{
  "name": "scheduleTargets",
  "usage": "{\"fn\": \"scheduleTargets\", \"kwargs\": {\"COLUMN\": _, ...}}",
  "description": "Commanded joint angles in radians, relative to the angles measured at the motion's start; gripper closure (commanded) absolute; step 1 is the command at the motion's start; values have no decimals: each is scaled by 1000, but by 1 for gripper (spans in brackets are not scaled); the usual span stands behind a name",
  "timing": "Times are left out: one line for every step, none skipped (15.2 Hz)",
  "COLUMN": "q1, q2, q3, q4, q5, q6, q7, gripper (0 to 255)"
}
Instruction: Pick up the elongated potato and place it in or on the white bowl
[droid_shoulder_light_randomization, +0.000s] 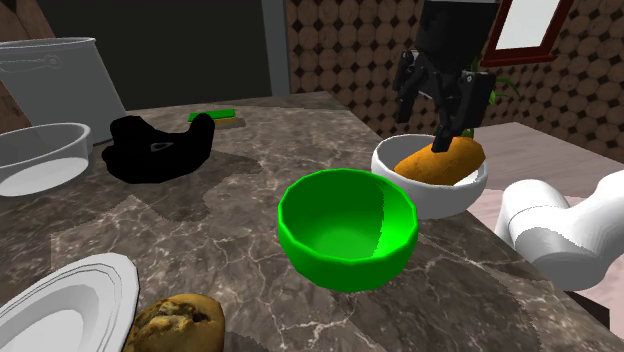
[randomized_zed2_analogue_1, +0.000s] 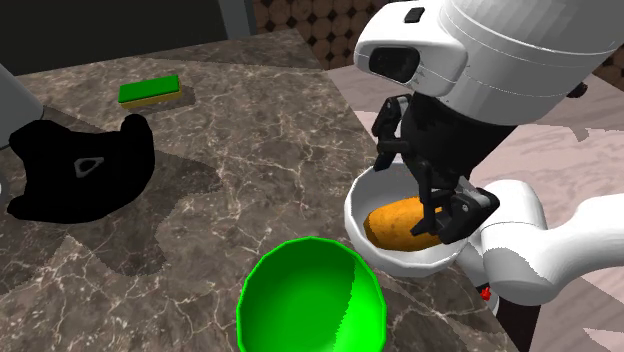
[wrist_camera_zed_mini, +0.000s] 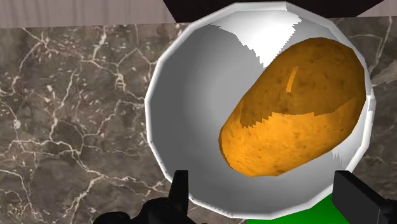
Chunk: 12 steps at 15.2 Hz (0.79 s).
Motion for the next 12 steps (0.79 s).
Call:
{"fn": "scheduleTargets", "kwargs": {"q1": -2, "q2": 18, "q3": -1, "q4": 48, "q5": -3, "q6": -30, "q7": 3, "gripper": 0}}
{"fn": "scheduleTargets", "kwargs": {"q1": -5, "q2": 38, "q3": -2, "q4": 98, "q5": -6, "q6": -61, "q7": 6, "gripper": 0}}
{"fn": "scheduleTargets", "kwargs": {"q1": -7, "q2": 58, "q3": -2, "q4": 150, "q5": -9, "q6": -92, "q7": 9, "gripper": 0}}
{"fn": "scheduleTargets", "kwargs": {"q1": -9, "q2": 76, "q3": -2, "q4": 192, "q5": -11, "q6": -116, "q7": 12, "gripper": 0}}
{"fn": "scheduleTargets", "kwargs": {"q1": -9, "q2": 76, "q3": -2, "q4": 192, "q5": -11, "q6": -116, "q7": 12, "gripper": 0}}
{"fn": "scheduleTargets", "kwargs": {"q1": -9, "q2": 75, "q3": -2, "q4": 192, "q5": -11, "q6": -116, "q7": 12, "gripper": 0}}
{"fn": "scheduleTargets", "kwargs": {"q1": -9, "q2": 76, "q3": -2, "q4": 192, "q5": -11, "q6": -116, "q7": 12, "gripper": 0}}
{"fn": "scheduleTargets", "kwargs": {"q1": -9, "q2": 76, "q3": -2, "q4": 192, "q5": -11, "q6": -116, "q7": 12, "gripper": 0}}
{"fn": "scheduleTargets", "kwargs": {"q1": -9, "q2": 76, "q3": -2, "q4": 192, "q5": -11, "q6": -116, "q7": 12, "gripper": 0}}
{"fn": "scheduleTargets", "kwargs": {"q1": -9, "q2": 76, "q3": -2, "q4": 192, "q5": -11, "q6": -116, "q7": 12, "gripper": 0}}
{"fn": "scheduleTargets", "kwargs": {"q1": -9, "q2": 76, "q3": -2, "q4": 192, "q5": -11, "q6": -116, "q7": 12, "gripper": 0}}
{"fn": "scheduleTargets", "kwargs": {"q1": -9, "q2": 75, "q3": -2, "q4": 191, "q5": -11, "q6": -116, "q7": 12, "gripper": 0}}
